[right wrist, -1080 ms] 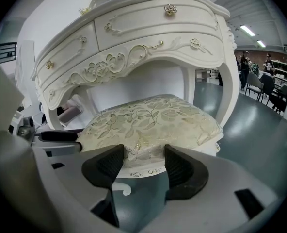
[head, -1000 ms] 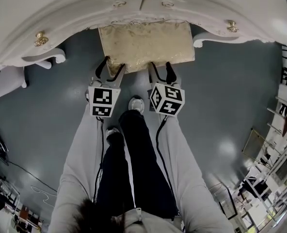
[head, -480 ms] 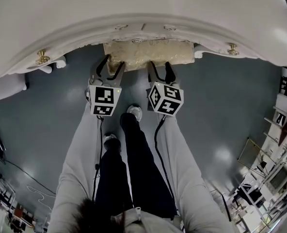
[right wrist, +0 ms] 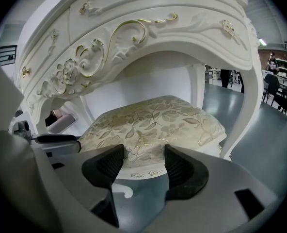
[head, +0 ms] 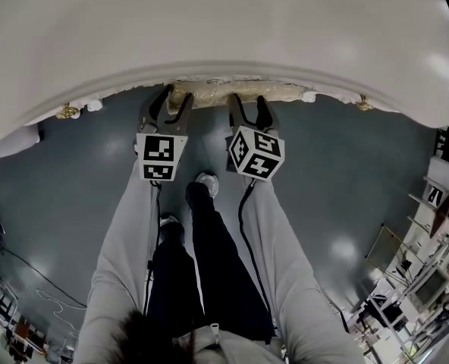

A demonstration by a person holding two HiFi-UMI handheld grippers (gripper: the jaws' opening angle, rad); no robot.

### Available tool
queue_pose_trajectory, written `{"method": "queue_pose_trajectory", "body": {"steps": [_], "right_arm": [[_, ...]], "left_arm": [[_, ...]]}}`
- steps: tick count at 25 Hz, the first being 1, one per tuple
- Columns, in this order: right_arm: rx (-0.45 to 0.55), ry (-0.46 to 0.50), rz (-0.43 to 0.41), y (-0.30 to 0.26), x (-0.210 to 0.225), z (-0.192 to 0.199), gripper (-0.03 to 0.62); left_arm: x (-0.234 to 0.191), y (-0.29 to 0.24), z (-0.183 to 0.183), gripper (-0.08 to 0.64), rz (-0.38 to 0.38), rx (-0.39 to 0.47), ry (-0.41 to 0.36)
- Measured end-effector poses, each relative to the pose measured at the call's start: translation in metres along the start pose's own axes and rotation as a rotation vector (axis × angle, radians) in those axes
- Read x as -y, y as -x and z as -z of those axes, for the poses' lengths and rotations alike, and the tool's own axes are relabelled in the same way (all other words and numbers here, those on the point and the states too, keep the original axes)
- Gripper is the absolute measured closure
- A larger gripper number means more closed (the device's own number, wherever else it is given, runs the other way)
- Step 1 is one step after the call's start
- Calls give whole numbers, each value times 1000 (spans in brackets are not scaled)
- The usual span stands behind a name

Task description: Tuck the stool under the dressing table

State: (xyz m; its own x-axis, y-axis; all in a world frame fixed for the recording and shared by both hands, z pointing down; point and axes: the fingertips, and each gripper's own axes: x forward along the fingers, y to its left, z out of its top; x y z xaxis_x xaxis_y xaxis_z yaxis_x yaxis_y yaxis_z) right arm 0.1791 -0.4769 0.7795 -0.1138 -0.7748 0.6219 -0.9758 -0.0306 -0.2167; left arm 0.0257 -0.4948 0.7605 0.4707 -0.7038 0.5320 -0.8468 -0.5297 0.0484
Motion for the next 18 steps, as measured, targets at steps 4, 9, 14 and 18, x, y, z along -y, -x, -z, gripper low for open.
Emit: {"method": "queue_pose_trajectory", "body": {"steps": [4,9,14,18], "right_arm": [[3,-6,-9,-9,-2,-7,324],[8,-5,-15,-15,-3,-12,324],[2,-5,-10,-15,-4,-12,324],[-7,-10,-14,-15,-5,-12,324]], "left_arm": [[-6,-7,-6,385,-24,10,13],[-11,-11,-8,393,-40,21,39],[-12,-9,-9,393,-43,20,36],[-15,-4,-7,419,-67,11,36]]}}
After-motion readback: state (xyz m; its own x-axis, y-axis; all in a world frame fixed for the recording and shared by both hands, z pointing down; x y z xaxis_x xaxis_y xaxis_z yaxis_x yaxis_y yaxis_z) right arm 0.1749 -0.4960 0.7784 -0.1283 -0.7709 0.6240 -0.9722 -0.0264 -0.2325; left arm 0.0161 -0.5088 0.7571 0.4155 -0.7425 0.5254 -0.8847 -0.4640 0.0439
